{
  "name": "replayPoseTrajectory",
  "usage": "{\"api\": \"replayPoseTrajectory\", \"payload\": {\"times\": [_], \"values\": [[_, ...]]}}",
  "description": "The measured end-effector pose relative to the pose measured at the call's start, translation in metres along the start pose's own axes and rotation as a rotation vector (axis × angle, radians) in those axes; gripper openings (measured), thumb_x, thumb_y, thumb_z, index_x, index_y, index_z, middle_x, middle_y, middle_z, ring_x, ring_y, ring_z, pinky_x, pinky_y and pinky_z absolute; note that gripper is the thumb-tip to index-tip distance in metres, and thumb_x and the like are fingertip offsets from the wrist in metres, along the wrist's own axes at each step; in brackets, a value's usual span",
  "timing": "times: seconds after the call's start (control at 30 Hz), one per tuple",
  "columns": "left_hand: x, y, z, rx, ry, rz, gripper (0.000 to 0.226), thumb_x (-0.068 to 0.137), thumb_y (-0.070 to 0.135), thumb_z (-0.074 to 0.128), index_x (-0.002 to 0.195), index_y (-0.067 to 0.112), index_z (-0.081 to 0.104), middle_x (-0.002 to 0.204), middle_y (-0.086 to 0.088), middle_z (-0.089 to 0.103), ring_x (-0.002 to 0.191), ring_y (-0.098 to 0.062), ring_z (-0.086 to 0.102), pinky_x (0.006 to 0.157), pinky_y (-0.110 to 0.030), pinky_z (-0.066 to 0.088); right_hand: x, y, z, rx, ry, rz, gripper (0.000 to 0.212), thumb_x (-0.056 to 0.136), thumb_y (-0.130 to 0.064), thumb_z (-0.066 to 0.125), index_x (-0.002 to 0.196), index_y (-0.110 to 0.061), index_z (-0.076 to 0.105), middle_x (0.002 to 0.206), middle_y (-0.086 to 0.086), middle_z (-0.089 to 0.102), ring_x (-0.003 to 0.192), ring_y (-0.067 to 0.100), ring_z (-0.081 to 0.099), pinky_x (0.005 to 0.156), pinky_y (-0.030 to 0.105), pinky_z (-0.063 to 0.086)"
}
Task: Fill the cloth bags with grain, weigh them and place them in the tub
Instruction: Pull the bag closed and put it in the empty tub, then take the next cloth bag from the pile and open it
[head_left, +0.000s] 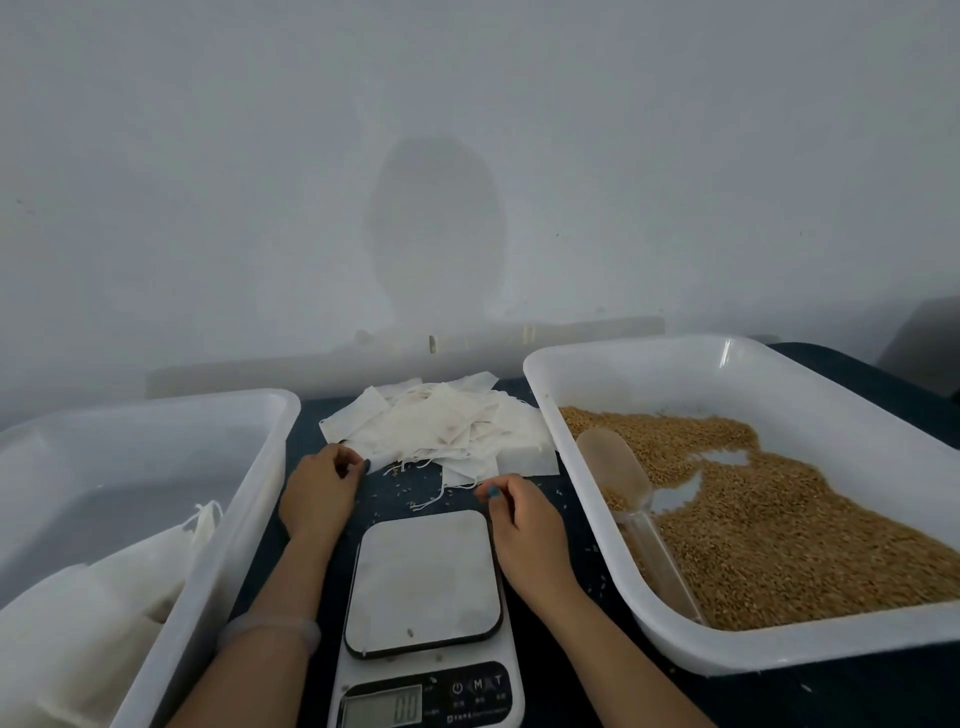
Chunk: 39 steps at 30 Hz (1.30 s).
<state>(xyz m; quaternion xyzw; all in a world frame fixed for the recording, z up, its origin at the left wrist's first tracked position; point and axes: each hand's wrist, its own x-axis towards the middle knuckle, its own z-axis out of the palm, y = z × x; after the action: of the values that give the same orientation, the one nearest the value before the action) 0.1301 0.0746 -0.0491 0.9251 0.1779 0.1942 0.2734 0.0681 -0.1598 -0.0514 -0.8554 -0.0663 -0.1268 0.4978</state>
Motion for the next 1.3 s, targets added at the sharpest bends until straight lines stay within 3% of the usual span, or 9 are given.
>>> {"api": "replayPoseTrajectory", "payload": {"times": [0.33,0.43,0.5,0.57,0.73,0.87,1.0,1.13,1.3], "values": [[-0.004,-0.011,-0.004,-0.417,0.048,-0.034,0.008,0.100,0.016,0.056,0.099,0.007,0.055,0.120,-0.007,0.062,0.096,-0.025,0.063,0.081,-0.032,0.042,0.001,0.002,0.002,-0.011,-0.005,0.000,0.019,0.103,-0.020,0.046,0.107,-0.020,0.064,0.105,-0.007,0.066,0.099,0.008,0.060,0.091,0.031,0.049],[-0.009,-0.008,-0.003,-0.677,0.019,-0.146,0.009,0.103,0.013,0.049,0.103,0.004,0.048,0.115,-0.011,0.066,0.084,-0.023,0.068,0.078,-0.033,0.052,0.001,0.002,0.002,-0.020,-0.003,-0.007,0.019,0.103,-0.020,0.046,0.107,-0.019,0.065,0.104,-0.007,0.066,0.098,0.008,0.060,0.090,0.029,0.049],[-0.009,-0.007,-0.002,-0.813,-0.022,-0.235,0.012,0.103,0.015,0.051,0.106,0.004,0.049,0.111,-0.016,0.067,0.091,-0.024,0.070,0.081,-0.033,0.055,0.001,0.002,0.002,-0.015,0.004,-0.010,0.019,0.102,-0.020,0.046,0.106,-0.020,0.065,0.103,-0.008,0.066,0.098,0.007,0.060,0.089,0.027,0.049],[-0.007,-0.009,-0.002,-0.788,-0.036,-0.273,0.018,0.099,0.020,0.060,0.107,0.004,0.054,0.115,-0.019,0.066,0.097,-0.025,0.066,0.088,-0.037,0.053,0.000,0.002,0.002,-0.003,0.007,-0.012,0.019,0.102,-0.019,0.046,0.106,-0.020,0.065,0.102,-0.008,0.066,0.097,0.006,0.060,0.089,0.027,0.049],[-0.005,-0.003,-0.007,-0.833,0.021,-0.301,0.032,0.091,0.028,0.071,0.113,0.008,0.062,0.114,-0.010,0.061,0.094,-0.020,0.057,0.069,-0.028,0.047,0.000,0.001,0.002,-0.008,-0.005,-0.026,0.018,0.102,-0.018,0.046,0.103,-0.023,0.063,0.100,-0.011,0.066,0.096,0.004,0.060,0.087,0.025,0.049],[-0.004,0.004,-0.008,-0.663,-0.056,-0.258,0.013,0.089,0.013,0.066,0.100,0.018,0.070,0.116,-0.010,0.067,0.103,-0.027,0.063,0.090,-0.038,0.053,0.000,0.002,0.002,-0.005,-0.009,-0.021,0.018,0.102,-0.018,0.046,0.102,-0.024,0.063,0.099,-0.012,0.065,0.094,0.002,0.059,0.085,0.021,0.048],[-0.011,0.003,-0.009,-0.626,-0.024,-0.222,0.035,0.086,-0.004,0.052,0.098,0.022,0.074,0.096,-0.005,0.068,0.071,-0.017,0.055,0.066,-0.027,0.044,0.000,0.003,0.001,0.008,-0.006,-0.024,0.017,0.102,-0.019,0.047,0.101,-0.026,0.063,0.097,-0.015,0.064,0.093,0.000,0.059,0.083,0.017,0.046],[-0.028,0.011,-0.021,-1.028,0.064,-0.223,0.041,0.087,-0.009,0.053,0.094,0.024,0.075,0.091,-0.004,0.071,0.068,-0.013,0.061,0.071,-0.027,0.055,0.000,0.003,0.001,0.041,0.000,-0.034,0.015,0.100,-0.016,0.051,0.102,-0.023,0.064,0.098,-0.013,0.065,0.092,0.002,0.059,0.083,0.021,0.049],[-0.055,0.030,-0.038,-1.214,-0.206,-0.040,0.029,0.088,-0.003,0.060,0.096,0.020,0.077,0.081,-0.006,0.063,0.065,-0.019,0.046,0.061,-0.028,0.040,0.002,-0.008,-0.005,0.181,-0.018,-0.107,0.014,0.097,-0.014,0.059,0.106,-0.022,0.066,0.100,-0.011,0.067,0.094,0.001,0.061,0.080,0.014,0.047]]}}
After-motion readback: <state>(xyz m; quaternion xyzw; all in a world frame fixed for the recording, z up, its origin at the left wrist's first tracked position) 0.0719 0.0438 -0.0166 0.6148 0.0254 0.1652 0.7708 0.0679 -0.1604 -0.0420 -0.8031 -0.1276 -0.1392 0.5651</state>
